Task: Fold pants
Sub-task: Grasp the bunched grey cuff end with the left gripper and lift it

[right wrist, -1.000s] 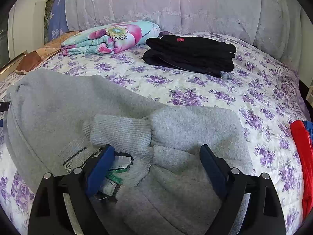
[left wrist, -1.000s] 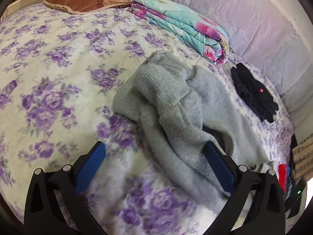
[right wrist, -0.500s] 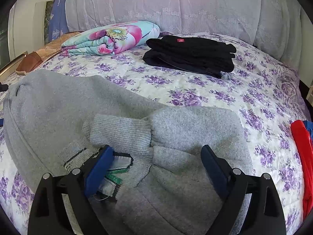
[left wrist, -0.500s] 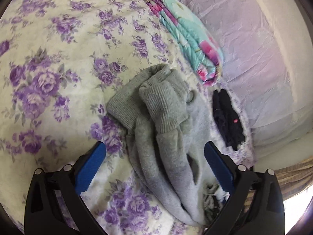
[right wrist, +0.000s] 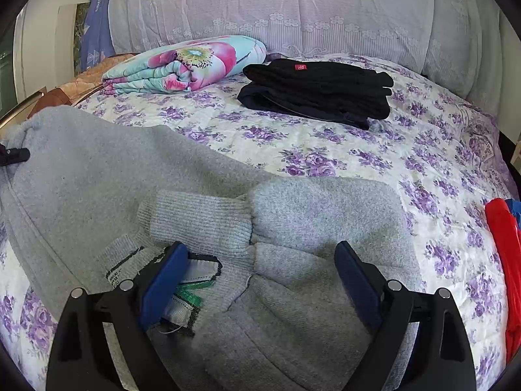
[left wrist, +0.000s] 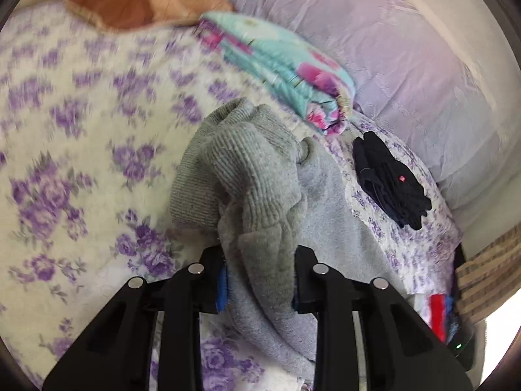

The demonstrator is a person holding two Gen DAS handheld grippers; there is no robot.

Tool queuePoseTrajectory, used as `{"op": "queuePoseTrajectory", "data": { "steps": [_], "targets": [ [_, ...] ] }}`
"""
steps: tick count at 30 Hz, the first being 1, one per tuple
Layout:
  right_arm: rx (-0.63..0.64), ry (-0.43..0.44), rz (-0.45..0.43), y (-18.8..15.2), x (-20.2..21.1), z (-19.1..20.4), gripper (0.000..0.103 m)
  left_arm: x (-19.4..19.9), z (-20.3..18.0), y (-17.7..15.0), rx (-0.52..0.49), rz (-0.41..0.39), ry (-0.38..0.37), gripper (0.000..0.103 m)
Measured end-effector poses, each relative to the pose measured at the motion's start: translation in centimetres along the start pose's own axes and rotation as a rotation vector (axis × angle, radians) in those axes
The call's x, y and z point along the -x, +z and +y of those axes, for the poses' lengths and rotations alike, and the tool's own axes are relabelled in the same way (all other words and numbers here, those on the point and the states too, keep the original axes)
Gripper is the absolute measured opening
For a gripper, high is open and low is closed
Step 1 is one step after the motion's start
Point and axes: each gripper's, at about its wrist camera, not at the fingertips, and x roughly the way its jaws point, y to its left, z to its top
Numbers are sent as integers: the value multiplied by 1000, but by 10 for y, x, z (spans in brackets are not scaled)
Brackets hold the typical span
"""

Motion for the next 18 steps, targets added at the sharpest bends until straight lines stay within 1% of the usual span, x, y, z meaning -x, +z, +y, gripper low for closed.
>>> {"op": "queuePoseTrajectory", "data": {
  "steps": [4, 7, 10, 12, 13, 14, 15, 16, 17, 18],
  "targets": [
    [-1, 0, 0, 0, 0, 0, 93, 25, -47, -8, -177, -110, 67, 26],
    [-2, 7, -4, 1, 1, 0, 93, 32, -73, -13, -256, -149, 108, 26],
    [-27, 45, -67, 3, 19, -5, 93, 34, -92, -18, -316, -172, 148, 26],
    [-46, 64, -143, 6, 40, -10, 93, 36, -103, -22, -352, -187, 171, 26],
    [-50, 58, -171, 7, 47, -11, 94, 37, -110, -24, -371, -196, 183, 26],
    [-48, 30, -185, 9, 51, -12, 95, 37, -116, -27, -386, -204, 193, 26],
    [-34, -7, -178, 9, 50, -13, 99, 38, -121, -29, -402, -212, 202, 26],
    [-9, -46, -146, 8, 42, -13, 99, 39, -127, -33, -419, -221, 210, 26],
    [31, -83, -54, 4, 23, -12, 99, 40, -133, -36, -433, -230, 216, 26],
    [59, -81, 44, -3, 4, -11, 99, 40, -138, -38, -445, -236, 220, 26]
  ]
}}
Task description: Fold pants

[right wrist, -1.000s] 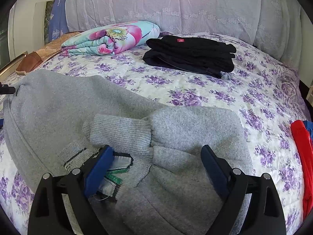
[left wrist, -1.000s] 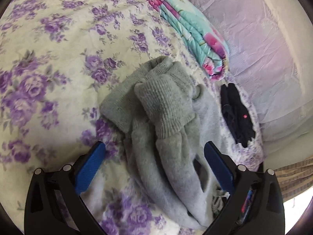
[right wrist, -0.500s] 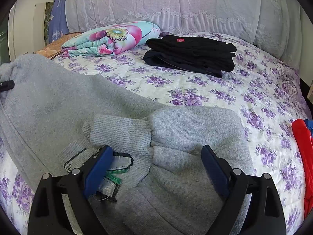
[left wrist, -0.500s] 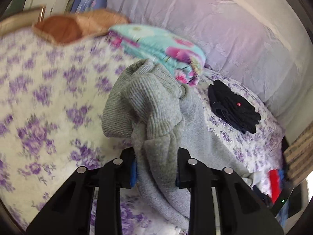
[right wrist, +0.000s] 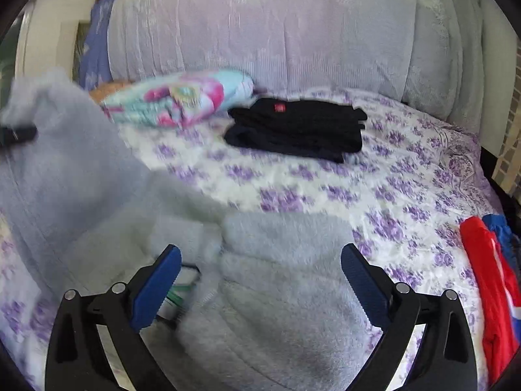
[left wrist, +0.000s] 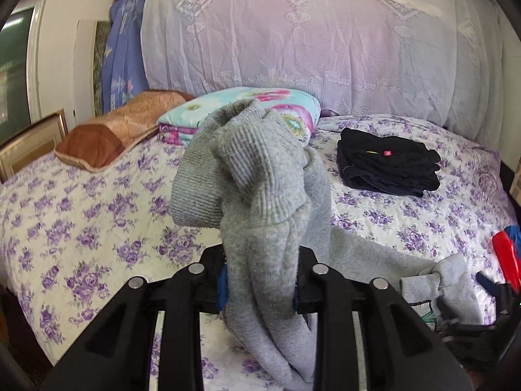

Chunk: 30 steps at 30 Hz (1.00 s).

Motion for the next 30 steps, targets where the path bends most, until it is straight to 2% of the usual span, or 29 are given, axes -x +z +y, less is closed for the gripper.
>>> {"op": "queuePoseTrajectory", "data": {
  "steps": [4, 9, 13, 19, 25, 30],
  "targets": [
    [-75, 99, -22, -1, 7, -15, 99, 8, -23, 1, -52, -24, 11, 26],
    [-150, 191, -113, -16, 34, -42, 99, 15, -52, 2, -111, -43, 20, 26],
    [-265, 198, -153, -32, 45, -82, 99, 16, -76, 1, -155, -49, 22, 26],
    [-543, 258, -157, -64, 38, -142, 99, 22, -119, -7, -232, -56, 8, 26],
    [-714, 334, -145, -88, 21, -172, 99, 25, -166, -21, -316, -60, -4, 26],
    [-789, 359, -195, -98, 24, -185, 99, 25, -202, -37, -379, -54, -21, 26]
  ]
}}
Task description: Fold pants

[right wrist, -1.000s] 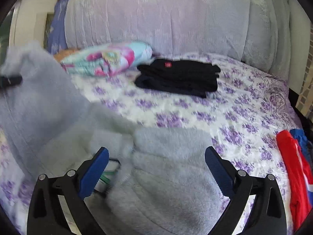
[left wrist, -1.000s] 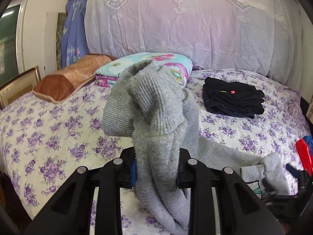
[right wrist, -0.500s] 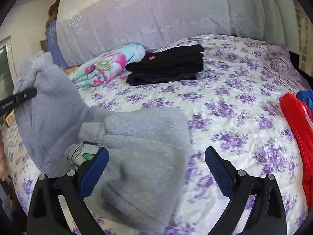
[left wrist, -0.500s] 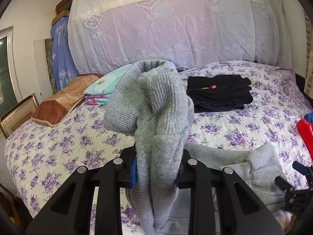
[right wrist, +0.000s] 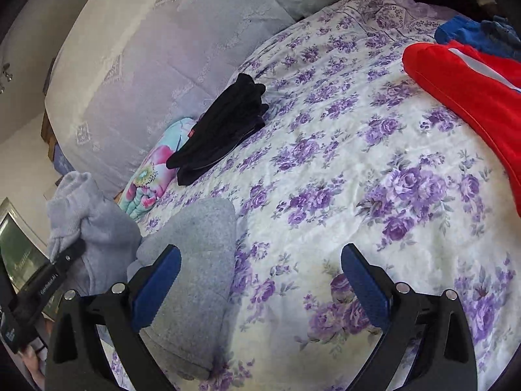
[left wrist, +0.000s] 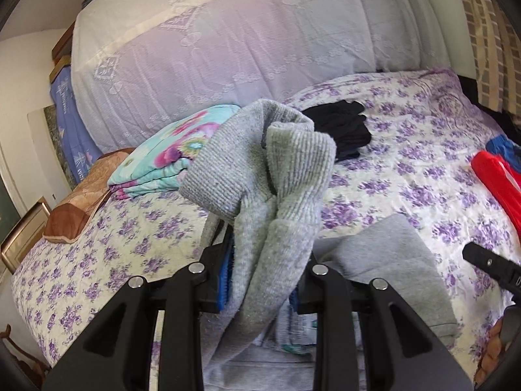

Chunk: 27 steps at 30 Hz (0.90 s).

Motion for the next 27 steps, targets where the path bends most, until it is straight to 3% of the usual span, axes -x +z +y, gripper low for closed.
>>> {"op": "queuePoseTrajectory", "data": {
  "steps": [18, 23, 27],
  "targets": [
    [-90, 22, -82, 8, 15, -20, 99, 4, -90, -28, -225, -39, 19, 26],
    [-99, 18, -92, 9, 16, -22, 99, 10, -123, -44, -326, -61, 18, 26],
    [-118, 11, -118, 11, 20, -27, 99, 10, -145, -63, -435, -87, 60, 25]
  ]
}}
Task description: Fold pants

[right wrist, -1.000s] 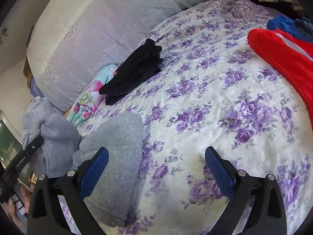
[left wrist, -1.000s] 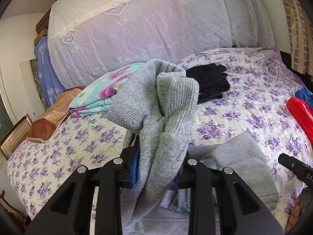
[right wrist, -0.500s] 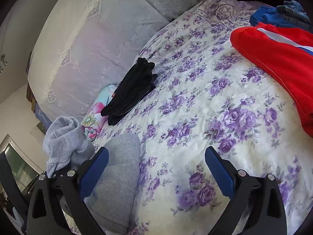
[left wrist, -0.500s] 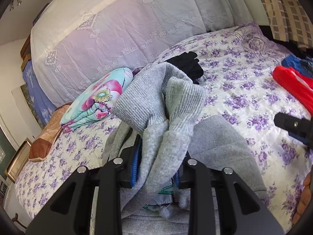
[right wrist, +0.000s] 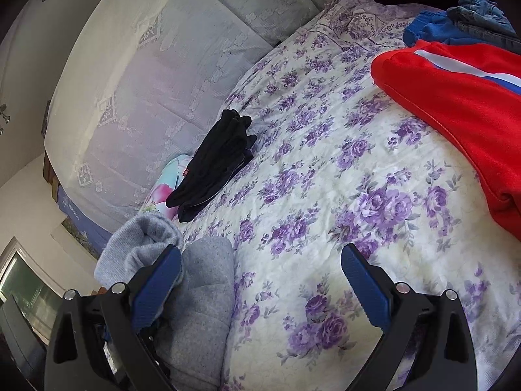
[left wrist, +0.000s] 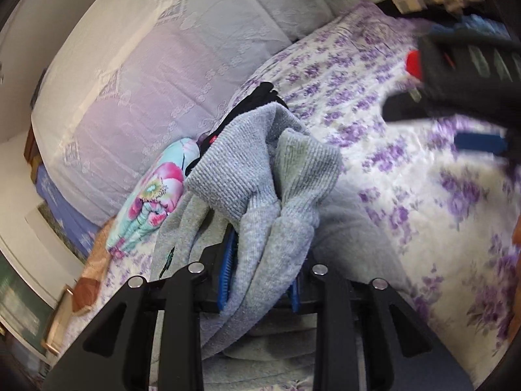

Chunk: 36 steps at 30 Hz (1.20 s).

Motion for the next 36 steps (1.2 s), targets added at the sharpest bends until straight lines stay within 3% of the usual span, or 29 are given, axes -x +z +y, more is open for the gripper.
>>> {"op": "queuePoseTrajectory", "data": {
  "steps": [4, 8, 11, 13, 16, 18, 22, 26, 30, 33, 34, 36],
  "targets": [
    [-18, -12, -15, 2, 2, -5, 99, 3, -19, -8, -94, -33, 64, 27],
    [-20, -16, -18, 2, 1, -5, 99, 7, -12, -8, -78, -29, 59, 35],
    [-24, -18, -17, 1, 1, -6, 99, 16, 1, -10, -40, -46, 54, 60],
    [-23, -20, -16, 2, 0, -6, 99, 30, 9, -13, -5, -105, 39, 92],
    [-21, -24, -14, 2, 0, -6, 99, 68, 6, -20, -56, -297, 33, 96],
    [-22, -23, -15, 2, 0, -6, 99, 79, 4, -19, -78, -338, 49, 96],
    [-27, -22, -19, 2, -1, -6, 99, 65, 44, -3, 68, -253, -46, 96],
    [-17, -30, -12, 1, -1, -6, 99, 16, 106, 11, 292, -82, -104, 96],
    [-18, -32, -9, 1, -2, -6, 99, -30, 151, 16, 500, 63, -245, 96],
    [-19, -33, -7, 1, -2, -6, 99, -34, 162, 13, 596, 54, -379, 96],
    [-20, -34, -6, 1, -3, -6, 99, -29, 163, 14, 603, 36, -397, 96],
    [-20, -36, -3, 1, -4, -7, 99, -32, 152, 18, 565, 40, -356, 96]
  ]
}}
